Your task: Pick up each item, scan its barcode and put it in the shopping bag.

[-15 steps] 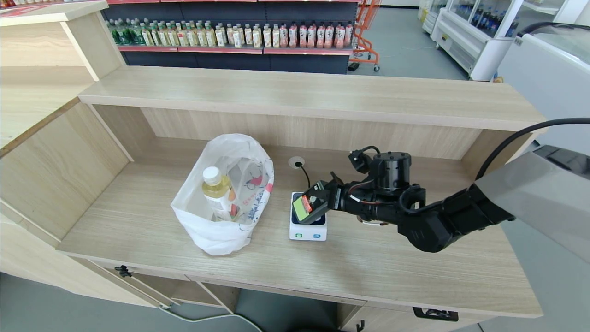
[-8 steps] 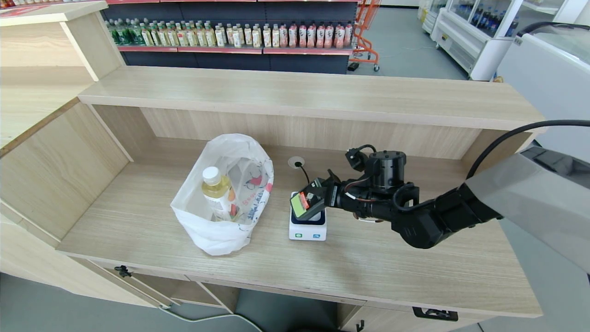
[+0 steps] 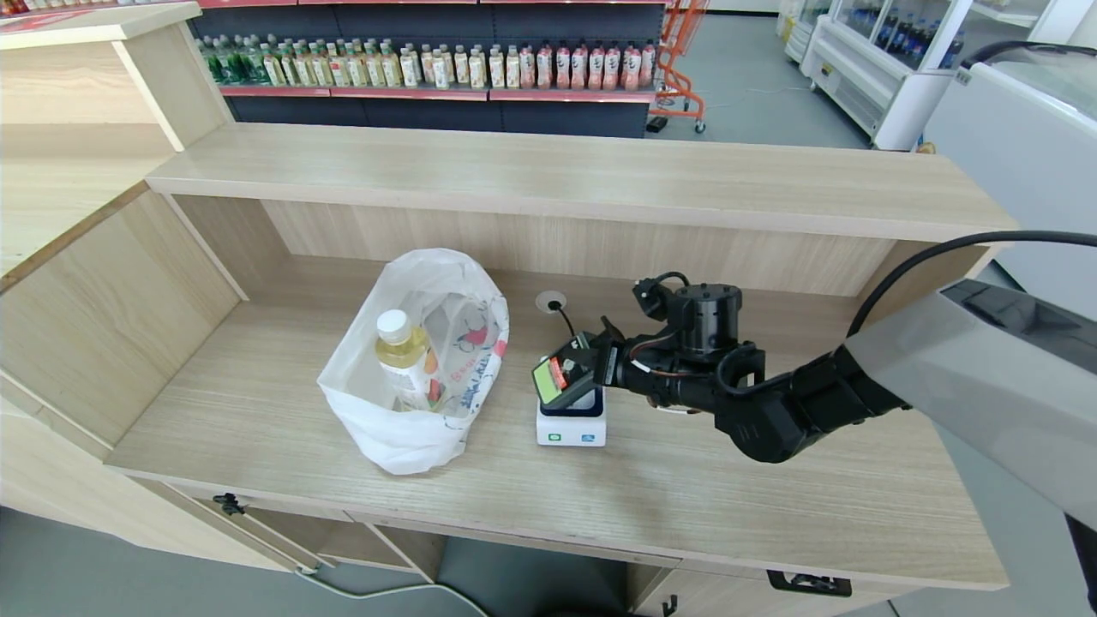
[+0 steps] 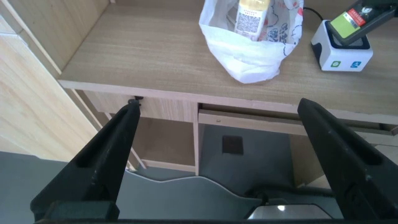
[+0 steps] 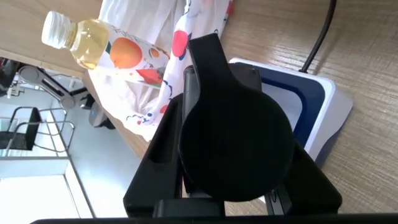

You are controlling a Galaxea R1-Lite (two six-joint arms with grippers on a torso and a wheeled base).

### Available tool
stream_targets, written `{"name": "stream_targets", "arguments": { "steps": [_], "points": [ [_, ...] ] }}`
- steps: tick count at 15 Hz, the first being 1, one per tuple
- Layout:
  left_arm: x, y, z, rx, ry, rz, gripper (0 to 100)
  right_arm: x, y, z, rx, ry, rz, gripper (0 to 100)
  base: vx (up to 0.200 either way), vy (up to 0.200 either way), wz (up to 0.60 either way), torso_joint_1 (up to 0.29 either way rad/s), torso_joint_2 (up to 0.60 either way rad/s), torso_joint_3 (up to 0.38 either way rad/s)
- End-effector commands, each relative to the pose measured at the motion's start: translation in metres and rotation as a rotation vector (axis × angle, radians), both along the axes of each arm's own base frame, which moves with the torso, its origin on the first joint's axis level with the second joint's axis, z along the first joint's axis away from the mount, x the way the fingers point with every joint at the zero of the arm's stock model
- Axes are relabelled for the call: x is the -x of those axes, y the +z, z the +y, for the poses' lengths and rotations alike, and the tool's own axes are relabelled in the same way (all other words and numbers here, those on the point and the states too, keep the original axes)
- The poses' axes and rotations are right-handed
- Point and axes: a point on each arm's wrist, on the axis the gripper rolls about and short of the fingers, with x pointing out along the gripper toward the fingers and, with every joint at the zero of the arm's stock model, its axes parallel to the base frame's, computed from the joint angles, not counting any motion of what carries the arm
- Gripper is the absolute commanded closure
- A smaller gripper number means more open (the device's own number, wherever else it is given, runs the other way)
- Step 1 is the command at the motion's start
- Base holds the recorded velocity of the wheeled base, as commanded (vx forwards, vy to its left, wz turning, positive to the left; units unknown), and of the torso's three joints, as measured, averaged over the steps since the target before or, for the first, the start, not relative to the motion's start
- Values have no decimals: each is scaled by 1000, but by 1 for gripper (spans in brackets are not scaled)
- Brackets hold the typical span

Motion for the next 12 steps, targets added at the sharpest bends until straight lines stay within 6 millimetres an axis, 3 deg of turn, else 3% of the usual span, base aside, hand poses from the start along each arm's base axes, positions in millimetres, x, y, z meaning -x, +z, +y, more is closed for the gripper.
{"name": "stream_targets", "arguments": {
  "steps": [1,9,11,12],
  "points": [
    [0,0,0,0,0,0,0,-2,-4,3,4,2,5,100,0,0,0,0,0,0],
    [0,0,0,-1,0,0,0,2,0,6,2,10,-2,100,0,0,0,0,0,0],
    [0,0,0,-1,0,0,0,5,8,4,-1,8,-20,100,0,0,0,0,0,0],
    [0,0,0,0,0,0,0,7,21,3,21,18,-94,100,0,0,0,0,0,0]
  ]
}}
